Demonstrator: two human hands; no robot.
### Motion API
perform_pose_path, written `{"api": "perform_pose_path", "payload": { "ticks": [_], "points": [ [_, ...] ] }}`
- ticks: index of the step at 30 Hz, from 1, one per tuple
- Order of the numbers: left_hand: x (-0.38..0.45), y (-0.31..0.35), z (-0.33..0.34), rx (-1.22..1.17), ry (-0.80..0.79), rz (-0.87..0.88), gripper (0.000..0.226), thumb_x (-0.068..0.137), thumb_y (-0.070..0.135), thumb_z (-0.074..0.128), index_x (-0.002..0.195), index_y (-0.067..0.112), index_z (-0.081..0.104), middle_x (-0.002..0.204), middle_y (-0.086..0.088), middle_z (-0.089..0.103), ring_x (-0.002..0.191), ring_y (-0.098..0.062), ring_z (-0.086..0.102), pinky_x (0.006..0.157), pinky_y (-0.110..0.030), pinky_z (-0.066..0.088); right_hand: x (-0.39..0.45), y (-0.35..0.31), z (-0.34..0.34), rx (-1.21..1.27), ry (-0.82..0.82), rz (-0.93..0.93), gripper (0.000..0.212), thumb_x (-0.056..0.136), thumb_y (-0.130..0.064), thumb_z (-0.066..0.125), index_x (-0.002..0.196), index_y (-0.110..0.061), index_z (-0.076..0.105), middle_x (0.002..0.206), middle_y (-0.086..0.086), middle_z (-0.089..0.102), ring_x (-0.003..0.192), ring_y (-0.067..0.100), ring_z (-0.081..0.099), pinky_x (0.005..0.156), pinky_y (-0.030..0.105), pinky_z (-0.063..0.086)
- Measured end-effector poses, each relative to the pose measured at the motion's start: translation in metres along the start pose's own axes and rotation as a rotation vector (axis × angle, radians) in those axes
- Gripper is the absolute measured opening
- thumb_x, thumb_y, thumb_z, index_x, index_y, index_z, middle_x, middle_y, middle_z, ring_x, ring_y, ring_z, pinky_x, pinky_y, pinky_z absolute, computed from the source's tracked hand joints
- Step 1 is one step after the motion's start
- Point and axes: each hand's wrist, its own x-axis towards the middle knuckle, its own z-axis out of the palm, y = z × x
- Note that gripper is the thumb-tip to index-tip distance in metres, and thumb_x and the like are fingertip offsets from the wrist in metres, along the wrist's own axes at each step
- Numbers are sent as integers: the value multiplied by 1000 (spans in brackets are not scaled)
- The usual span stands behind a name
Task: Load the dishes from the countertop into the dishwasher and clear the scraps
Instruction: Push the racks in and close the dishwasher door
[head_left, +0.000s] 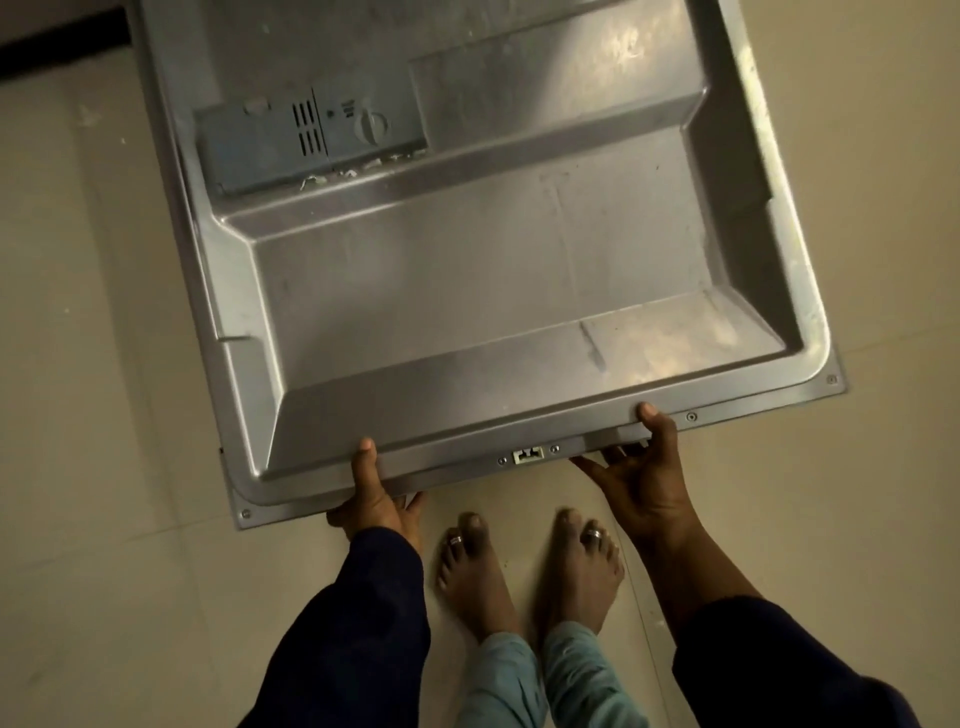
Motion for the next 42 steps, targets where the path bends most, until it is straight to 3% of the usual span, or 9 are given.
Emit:
{"api": "perform_pose_path", "payload": {
  "ticks": [8,12,15,19,27,33,36,38,42],
  "points": [
    [-40,28,-1,115,125,-46,83,76,34,70,137,20,16,141,-14,35,126,-35,42,99,-60,39,-40,-20,18,-79,71,-29,101,23,-51,87,113,-21,52,120,12,54,111,29,54,62,36,58],
    [-88,62,1,135,202,-44,89,71,39,74,136,19,17,143,-15,32,126,-36,42,98,-61,39,-83,-43,43,-75,103,3,80,50,-34,75,122,-12,48,127,18,52,104,27,55,70,41,52],
    [-139,99,6,170,268,-52,98,62,51,76,136,18,22,141,-17,36,121,-37,47,93,-57,45,-125,-68,67,-120,105,-9,91,56,-46,80,131,-8,41,122,13,57,107,27,56,80,44,49],
    [-207,149,17,66,386,77,113,48,68,72,139,26,19,141,-15,34,121,-40,45,94,-59,42,-181,-111,118,-201,122,-127,66,63,-46,69,118,-15,50,115,11,62,105,27,60,73,36,53],
    [-336,279,55,139,186,505,89,87,35,58,147,17,-6,156,-6,2,141,-33,16,116,-42,13,-264,-209,241,-232,31,-289,84,68,-42,75,135,-13,32,130,11,49,109,28,58,62,31,55],
    [-374,358,82,137,38,439,99,83,34,63,145,27,-14,155,-10,5,138,-38,22,110,-53,28,-289,-265,315,-194,7,-180,88,72,-30,77,141,-16,24,133,18,43,116,38,51,74,47,56],
    [-388,385,94,90,-49,373,93,88,23,58,143,34,-16,143,0,31,117,-26,47,92,-52,46,-292,-286,342,-227,-61,-138,99,60,-32,81,140,-13,27,136,20,40,117,41,48,59,44,56],
    [-399,401,106,32,-129,361,84,93,10,49,143,38,-12,129,6,38,97,-18,48,83,-46,48,-292,-301,362,-243,-116,-145,84,72,-25,76,138,-10,26,137,23,38,117,42,48,57,43,55],
    [-409,448,137,111,-161,431,90,90,-1,49,142,39,-12,138,-3,29,104,-25,48,92,-51,47,-292,-335,414,-309,-139,-191,61,88,-17,63,137,-6,27,135,24,41,117,40,51,69,43,56]
  ]
}}
